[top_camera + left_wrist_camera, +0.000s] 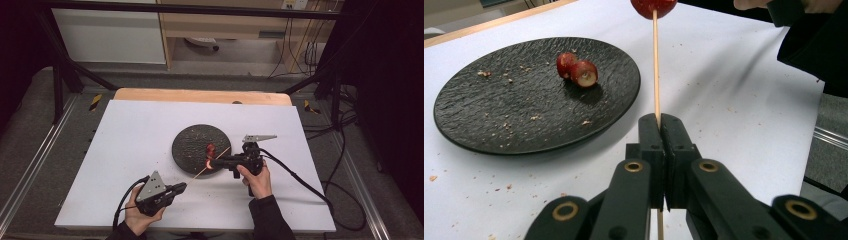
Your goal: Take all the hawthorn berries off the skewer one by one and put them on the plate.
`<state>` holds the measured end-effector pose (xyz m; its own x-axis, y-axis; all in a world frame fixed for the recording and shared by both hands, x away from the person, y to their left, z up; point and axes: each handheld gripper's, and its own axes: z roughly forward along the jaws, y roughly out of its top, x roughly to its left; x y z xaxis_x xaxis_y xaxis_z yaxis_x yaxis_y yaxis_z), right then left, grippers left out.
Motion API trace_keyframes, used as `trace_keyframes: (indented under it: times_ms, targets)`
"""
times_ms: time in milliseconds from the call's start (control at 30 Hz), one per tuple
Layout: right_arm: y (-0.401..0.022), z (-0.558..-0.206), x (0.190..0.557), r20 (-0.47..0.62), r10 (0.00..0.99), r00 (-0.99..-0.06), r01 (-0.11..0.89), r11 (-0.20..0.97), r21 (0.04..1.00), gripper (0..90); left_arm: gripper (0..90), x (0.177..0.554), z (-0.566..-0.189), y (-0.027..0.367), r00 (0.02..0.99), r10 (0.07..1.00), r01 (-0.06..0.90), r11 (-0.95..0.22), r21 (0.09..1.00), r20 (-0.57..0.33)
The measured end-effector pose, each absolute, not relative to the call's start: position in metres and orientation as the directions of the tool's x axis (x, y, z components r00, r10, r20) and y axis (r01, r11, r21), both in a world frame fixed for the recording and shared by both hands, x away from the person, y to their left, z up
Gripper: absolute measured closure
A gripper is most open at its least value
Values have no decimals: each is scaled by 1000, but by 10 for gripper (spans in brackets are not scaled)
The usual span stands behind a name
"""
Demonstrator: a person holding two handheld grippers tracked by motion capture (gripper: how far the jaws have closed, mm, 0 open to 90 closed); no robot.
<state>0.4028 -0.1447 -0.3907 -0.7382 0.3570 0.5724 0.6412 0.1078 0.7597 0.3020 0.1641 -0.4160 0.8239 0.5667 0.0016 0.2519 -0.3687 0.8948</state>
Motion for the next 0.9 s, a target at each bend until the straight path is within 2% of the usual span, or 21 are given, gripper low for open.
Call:
trace_keyframes:
  times_ms: [900]
  targets:
    - [-155, -375, 429, 555, 429, -712, 640, 73, 765, 701, 888, 304, -423, 188, 807, 591, 273, -357, 893, -10]
